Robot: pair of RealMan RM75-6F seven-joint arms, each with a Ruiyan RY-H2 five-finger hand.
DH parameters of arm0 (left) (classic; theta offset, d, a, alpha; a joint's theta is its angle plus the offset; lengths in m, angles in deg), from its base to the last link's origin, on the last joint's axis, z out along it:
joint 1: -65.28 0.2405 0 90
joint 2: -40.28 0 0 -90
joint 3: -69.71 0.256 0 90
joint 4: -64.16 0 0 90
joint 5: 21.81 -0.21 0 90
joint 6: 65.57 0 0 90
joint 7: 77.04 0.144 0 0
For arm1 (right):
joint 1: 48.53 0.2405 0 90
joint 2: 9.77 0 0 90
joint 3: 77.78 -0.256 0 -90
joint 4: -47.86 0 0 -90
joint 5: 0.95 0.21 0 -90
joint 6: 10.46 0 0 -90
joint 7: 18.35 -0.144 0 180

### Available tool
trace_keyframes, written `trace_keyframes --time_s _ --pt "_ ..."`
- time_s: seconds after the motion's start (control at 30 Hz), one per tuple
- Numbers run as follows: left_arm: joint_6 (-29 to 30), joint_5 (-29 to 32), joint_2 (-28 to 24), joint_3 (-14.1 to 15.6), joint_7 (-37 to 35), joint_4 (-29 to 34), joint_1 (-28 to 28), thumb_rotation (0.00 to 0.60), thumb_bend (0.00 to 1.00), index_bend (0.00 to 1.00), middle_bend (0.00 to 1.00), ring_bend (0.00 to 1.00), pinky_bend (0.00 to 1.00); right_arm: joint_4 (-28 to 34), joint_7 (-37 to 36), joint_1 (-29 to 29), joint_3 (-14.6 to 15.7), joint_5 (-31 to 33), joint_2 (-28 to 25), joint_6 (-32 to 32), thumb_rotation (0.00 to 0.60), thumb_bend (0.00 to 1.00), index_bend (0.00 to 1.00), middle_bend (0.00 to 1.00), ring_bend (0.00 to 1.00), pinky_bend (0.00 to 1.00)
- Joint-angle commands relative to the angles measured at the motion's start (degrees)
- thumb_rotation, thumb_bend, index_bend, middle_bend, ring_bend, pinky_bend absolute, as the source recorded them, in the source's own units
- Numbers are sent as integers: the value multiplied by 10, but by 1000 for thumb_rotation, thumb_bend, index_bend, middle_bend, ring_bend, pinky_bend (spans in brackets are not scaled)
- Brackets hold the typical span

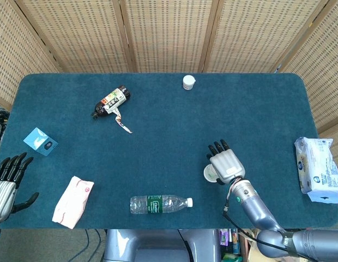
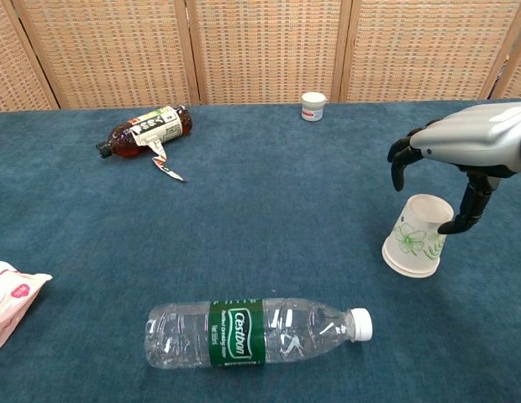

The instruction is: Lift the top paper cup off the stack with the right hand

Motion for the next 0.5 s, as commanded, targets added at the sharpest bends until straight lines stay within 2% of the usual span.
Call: trace_keyframes --time_s 0.03,0.5 --pt "-1 1 0 0 0 0 0 600 267 0 0 0 0 -6 -6 2 4 -1 2 -2 600 284 297 117 0 2" --pt "-2 -1 1 1 2 0 -1 600 267 0 0 0 0 -20 -25 9 15 -5 7 3 600 290 330 126 0 7"
